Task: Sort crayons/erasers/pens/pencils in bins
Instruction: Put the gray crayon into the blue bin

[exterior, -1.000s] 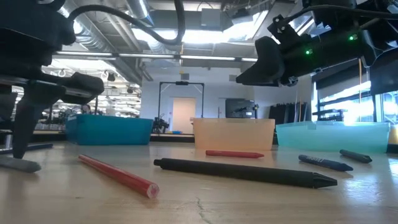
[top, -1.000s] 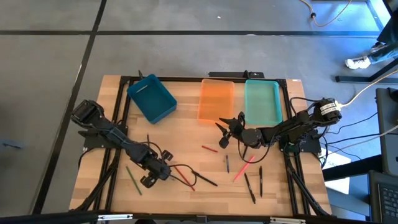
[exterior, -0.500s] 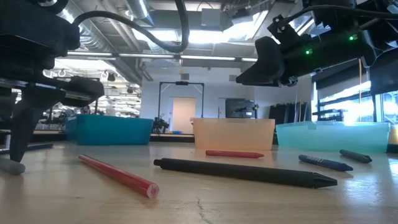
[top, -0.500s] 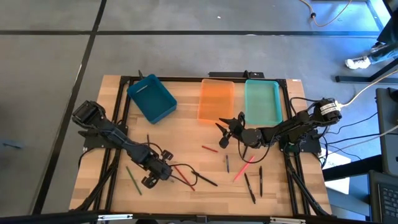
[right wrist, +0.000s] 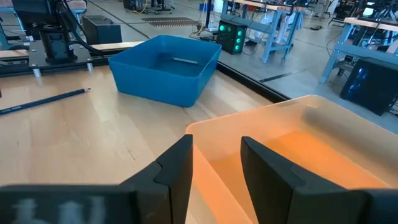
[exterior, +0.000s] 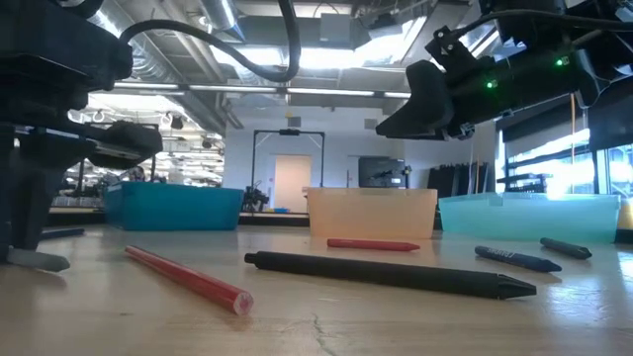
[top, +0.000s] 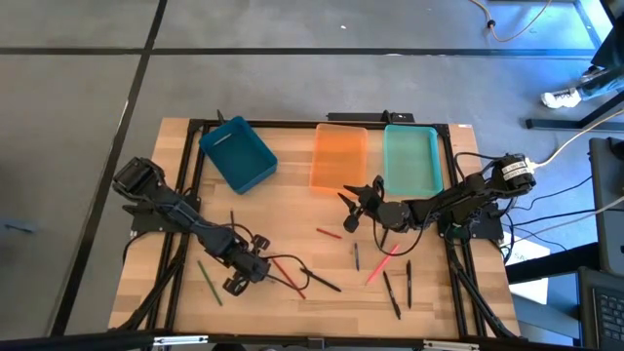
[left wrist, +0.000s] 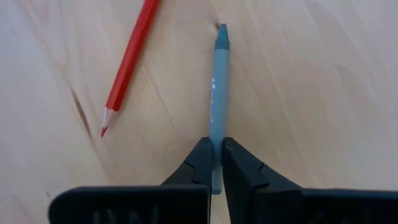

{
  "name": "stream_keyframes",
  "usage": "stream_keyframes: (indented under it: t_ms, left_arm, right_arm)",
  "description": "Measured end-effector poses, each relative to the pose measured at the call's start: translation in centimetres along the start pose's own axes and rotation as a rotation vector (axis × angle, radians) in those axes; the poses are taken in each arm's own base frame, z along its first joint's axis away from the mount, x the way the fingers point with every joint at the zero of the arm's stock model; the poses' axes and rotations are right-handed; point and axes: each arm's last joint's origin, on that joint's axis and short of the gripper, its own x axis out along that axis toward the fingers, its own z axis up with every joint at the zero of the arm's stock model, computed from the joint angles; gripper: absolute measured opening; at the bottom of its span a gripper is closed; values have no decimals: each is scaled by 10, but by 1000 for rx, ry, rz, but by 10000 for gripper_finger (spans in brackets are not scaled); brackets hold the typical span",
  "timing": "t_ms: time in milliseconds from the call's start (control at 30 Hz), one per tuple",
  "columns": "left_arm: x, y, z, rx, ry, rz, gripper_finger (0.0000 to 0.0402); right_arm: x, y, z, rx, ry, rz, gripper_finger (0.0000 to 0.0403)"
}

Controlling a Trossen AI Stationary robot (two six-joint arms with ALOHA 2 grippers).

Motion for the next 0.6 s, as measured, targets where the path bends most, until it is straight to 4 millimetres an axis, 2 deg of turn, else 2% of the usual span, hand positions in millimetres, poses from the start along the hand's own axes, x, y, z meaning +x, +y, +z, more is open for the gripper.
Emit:
stream_keyframes:
  t_ms: [133, 267, 600]
  left_arm:
    - [-10, 3, 8, -43, -40, 36, 13]
    - [-37, 15, 21, -97, -149, 128, 12]
    - [-96, 66, -5, -301, -129, 332, 13]
  right_arm:
    - [0, 0, 0, 0, 0, 0, 139]
    - [0, 0, 0, 1, -1, -5, 139]
    - [0, 0, 0, 0, 1, -1, 139]
